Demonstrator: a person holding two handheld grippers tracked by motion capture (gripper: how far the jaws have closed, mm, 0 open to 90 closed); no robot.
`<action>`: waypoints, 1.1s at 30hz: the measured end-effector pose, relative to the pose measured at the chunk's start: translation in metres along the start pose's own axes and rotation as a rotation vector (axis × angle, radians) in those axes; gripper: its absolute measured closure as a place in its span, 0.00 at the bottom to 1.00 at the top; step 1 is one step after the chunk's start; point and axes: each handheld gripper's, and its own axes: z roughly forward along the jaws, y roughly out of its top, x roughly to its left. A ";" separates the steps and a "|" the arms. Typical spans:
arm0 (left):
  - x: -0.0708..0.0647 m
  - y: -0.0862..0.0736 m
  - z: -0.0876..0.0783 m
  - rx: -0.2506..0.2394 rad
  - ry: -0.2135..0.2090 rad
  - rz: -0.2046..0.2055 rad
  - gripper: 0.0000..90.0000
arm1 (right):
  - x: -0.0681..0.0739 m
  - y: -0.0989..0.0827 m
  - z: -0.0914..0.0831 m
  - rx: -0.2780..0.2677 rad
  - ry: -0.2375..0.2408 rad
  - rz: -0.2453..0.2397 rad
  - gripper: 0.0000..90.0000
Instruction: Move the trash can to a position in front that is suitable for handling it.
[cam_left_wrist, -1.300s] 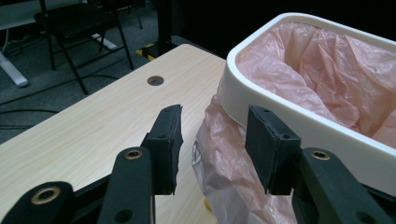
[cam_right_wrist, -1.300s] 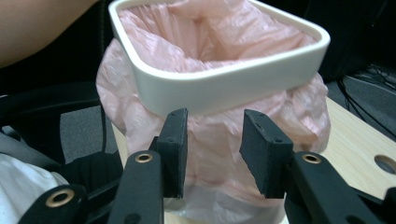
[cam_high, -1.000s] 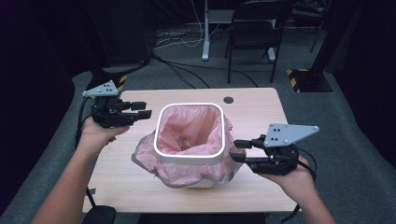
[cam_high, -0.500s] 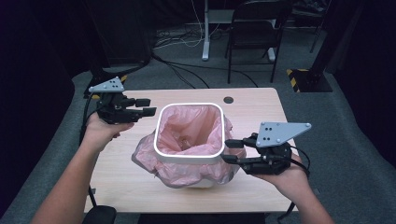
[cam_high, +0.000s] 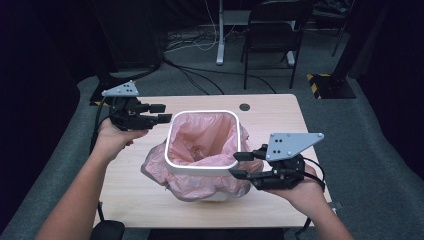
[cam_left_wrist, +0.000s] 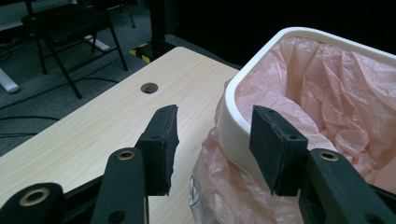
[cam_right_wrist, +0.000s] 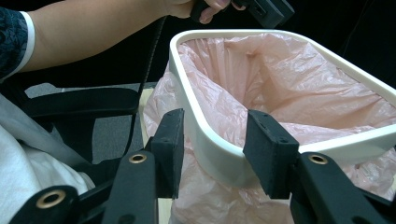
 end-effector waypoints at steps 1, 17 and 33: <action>0.000 0.000 0.001 -0.001 0.003 0.001 0.57 | 0.000 0.000 0.001 0.002 0.000 -0.001 0.62; 0.006 0.003 0.004 -0.027 -0.004 -0.025 0.54 | -0.001 -0.001 0.012 0.006 0.015 -0.017 0.65; -0.001 0.007 0.016 0.001 -0.052 0.012 0.64 | -0.003 0.004 0.027 0.020 0.066 -0.032 0.78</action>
